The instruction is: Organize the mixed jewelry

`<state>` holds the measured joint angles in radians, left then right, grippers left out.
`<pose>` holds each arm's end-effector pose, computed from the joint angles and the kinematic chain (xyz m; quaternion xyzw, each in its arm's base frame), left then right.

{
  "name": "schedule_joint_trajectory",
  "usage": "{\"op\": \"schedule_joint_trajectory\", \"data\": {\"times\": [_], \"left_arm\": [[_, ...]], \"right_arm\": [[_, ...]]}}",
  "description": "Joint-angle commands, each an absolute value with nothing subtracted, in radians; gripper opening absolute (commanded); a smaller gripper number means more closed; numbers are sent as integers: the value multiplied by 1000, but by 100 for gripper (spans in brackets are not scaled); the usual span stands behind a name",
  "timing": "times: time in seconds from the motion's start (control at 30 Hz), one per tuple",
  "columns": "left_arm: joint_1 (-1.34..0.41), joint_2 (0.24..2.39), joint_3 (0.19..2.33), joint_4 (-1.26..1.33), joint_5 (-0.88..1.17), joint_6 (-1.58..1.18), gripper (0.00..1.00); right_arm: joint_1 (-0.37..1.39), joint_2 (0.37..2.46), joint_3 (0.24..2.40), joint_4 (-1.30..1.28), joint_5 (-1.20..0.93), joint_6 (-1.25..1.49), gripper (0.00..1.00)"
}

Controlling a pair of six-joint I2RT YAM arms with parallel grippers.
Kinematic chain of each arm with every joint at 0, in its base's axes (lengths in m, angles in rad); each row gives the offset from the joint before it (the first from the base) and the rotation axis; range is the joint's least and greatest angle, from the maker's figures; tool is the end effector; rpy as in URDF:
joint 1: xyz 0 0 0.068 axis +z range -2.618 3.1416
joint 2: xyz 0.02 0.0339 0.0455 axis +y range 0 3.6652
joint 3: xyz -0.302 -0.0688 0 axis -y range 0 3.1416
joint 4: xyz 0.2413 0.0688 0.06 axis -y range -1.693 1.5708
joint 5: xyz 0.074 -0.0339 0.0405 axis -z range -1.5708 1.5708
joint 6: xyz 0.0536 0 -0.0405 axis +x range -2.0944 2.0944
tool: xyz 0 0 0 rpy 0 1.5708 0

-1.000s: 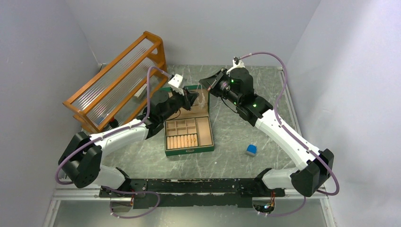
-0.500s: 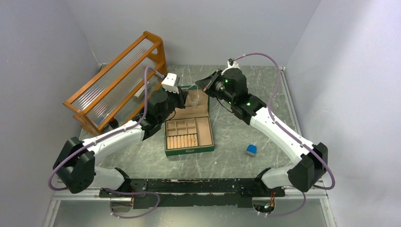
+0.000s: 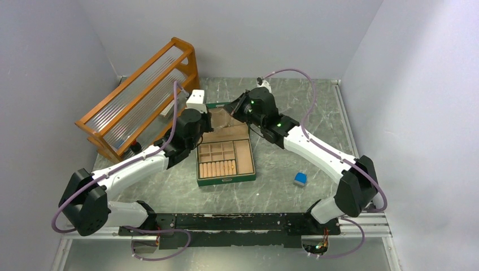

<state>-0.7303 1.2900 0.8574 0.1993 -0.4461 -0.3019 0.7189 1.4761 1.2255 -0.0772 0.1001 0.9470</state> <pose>0.2386 -0.1826 0.3287 0.0286 0.7768 -0.1474 0.6115 0.2749 0.2335 0.3714 0.1213 0.8034 0.4029 0.4213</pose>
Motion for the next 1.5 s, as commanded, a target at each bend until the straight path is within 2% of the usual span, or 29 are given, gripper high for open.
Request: {"op": "schedule_joint_trajectory", "data": {"times": [0.0,0.73,1.47], "left_arm": [[-729,1278,858,161,-511,-317,5],[-623,1367,849,198,-390,-469,5],[-602,1398,864,147,-418,-527,5]], "right_arm": [[737,1510,1230,-36,156,951,0],[768,1625,1267,-5,278,911,0],[772,1685,1306,21,305,879,0]]}}
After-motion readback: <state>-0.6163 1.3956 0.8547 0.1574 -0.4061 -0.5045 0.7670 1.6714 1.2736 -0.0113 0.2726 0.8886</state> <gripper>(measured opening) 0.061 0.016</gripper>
